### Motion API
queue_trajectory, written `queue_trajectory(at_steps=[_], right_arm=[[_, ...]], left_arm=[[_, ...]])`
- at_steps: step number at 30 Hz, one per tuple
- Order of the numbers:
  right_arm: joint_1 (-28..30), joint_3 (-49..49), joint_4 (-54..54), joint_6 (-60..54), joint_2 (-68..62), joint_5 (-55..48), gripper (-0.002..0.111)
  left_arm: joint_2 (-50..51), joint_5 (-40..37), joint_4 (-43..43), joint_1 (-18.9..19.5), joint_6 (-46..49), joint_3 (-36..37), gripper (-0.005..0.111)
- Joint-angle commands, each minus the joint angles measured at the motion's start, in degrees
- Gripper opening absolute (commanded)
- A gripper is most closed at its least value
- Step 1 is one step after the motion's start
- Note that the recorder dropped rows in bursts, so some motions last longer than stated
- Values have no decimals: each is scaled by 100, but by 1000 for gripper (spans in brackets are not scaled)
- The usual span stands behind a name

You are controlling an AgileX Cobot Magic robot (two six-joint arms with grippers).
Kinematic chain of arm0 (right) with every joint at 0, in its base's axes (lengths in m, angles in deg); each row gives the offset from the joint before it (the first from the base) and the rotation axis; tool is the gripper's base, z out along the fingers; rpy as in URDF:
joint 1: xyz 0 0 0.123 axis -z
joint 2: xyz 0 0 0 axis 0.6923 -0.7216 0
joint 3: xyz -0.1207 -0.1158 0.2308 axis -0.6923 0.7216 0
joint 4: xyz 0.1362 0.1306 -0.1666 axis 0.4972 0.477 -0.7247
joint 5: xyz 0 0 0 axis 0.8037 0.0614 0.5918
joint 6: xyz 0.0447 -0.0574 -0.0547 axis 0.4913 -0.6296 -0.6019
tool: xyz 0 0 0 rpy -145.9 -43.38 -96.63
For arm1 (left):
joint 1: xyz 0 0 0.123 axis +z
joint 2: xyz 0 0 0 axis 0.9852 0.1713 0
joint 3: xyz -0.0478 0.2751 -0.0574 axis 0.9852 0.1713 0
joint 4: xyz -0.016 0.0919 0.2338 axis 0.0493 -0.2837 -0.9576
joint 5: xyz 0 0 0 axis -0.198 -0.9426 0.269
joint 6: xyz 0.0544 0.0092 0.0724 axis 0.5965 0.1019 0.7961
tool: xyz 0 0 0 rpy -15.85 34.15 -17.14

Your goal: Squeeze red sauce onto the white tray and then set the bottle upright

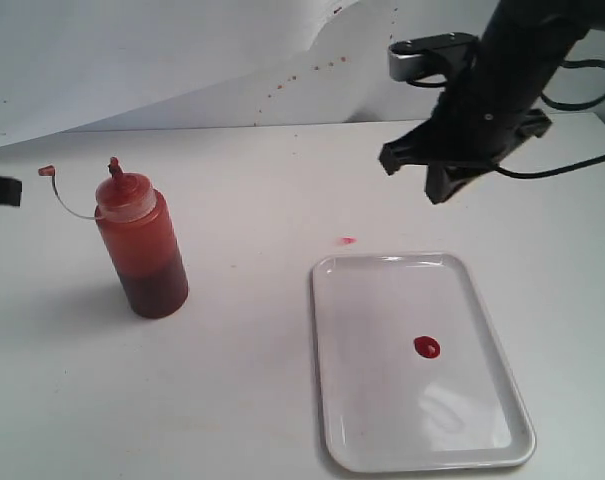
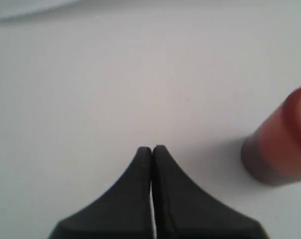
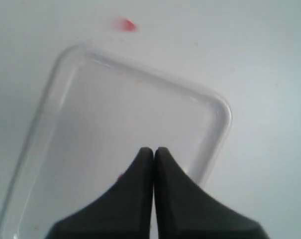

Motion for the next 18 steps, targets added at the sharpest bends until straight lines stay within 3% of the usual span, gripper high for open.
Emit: queue_trajectory(at_steps=[1,7,11,15,18], right_arm=[[512,479,140,80,230,-318,0],[1110,2187,-354,184,1394,469,0],[1354,3157,-362,214,2072,788,0],[1794,3605,-347,267,2457,932,0],[1958,3910,-457,221,2741,981,0]], left_arm=[[456,-839,140,6,301,-65,0],[527,-1328,955,91,978,-266,0],[527,-1681,2251,995,1882,-346,0],[527,-1999,1762,1082,2020,-346,0],[433,-1834,1852,1082,2020,-346,0]])
